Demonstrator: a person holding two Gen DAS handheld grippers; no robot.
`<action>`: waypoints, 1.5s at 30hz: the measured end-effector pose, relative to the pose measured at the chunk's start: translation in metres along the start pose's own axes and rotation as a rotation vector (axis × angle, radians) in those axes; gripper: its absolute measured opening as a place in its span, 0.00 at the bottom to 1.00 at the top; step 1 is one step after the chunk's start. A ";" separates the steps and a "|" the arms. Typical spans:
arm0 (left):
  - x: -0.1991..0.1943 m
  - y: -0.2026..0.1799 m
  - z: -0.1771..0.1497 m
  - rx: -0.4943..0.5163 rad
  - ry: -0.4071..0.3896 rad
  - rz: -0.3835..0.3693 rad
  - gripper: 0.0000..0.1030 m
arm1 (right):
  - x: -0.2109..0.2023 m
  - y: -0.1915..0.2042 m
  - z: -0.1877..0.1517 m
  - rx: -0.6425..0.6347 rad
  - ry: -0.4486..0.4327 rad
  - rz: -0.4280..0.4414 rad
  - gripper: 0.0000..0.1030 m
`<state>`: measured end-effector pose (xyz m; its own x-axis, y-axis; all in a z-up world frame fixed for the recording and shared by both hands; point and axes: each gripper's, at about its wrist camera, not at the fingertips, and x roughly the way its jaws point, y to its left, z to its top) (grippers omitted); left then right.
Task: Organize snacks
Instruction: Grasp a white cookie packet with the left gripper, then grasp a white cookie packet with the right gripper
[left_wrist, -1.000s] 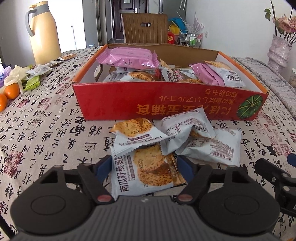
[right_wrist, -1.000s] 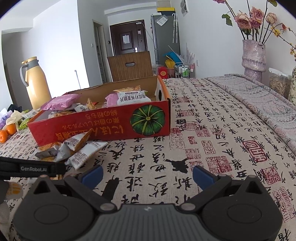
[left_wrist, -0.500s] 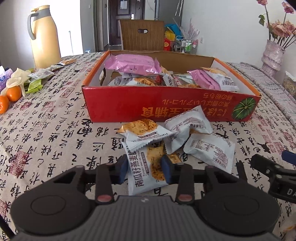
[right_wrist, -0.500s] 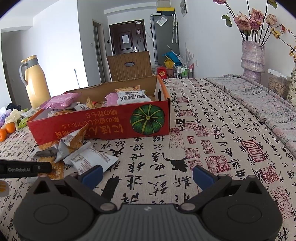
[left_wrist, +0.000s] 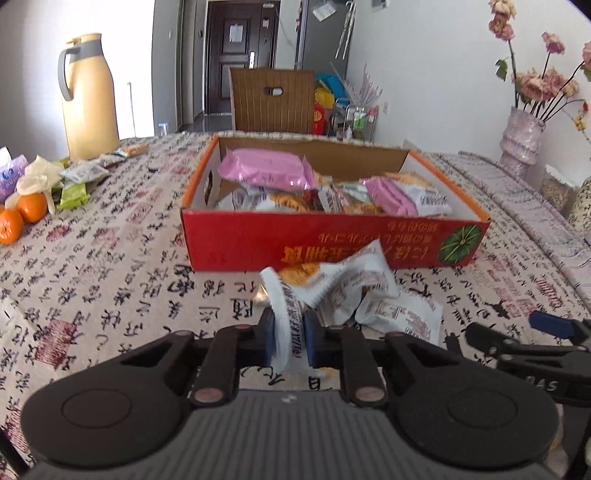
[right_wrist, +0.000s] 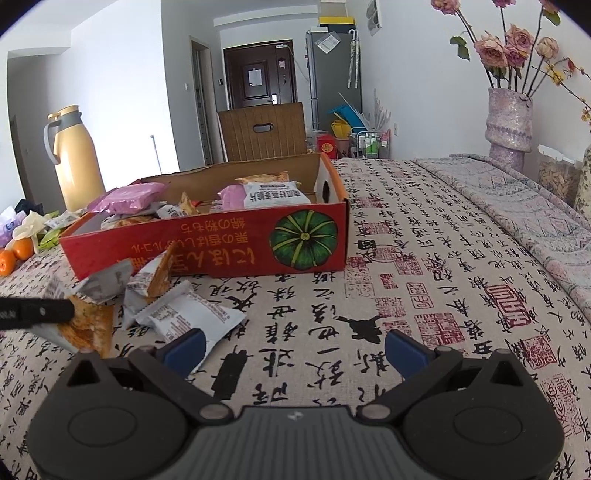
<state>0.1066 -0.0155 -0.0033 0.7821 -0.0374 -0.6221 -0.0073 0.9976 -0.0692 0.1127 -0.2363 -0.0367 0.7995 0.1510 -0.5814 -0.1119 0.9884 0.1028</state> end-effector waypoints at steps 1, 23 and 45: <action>-0.003 0.000 0.001 0.002 -0.010 -0.003 0.14 | 0.000 0.002 0.000 -0.005 0.001 0.001 1.00; -0.035 0.018 0.016 -0.016 -0.126 -0.036 0.12 | 0.040 0.061 0.031 -0.278 0.094 0.122 1.00; -0.026 0.022 0.017 -0.020 -0.107 -0.065 0.12 | 0.065 0.063 0.033 -0.234 0.164 0.183 0.53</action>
<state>0.0969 0.0084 0.0250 0.8432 -0.0942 -0.5293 0.0337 0.9919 -0.1227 0.1778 -0.1649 -0.0412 0.6500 0.3085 -0.6945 -0.3926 0.9188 0.0407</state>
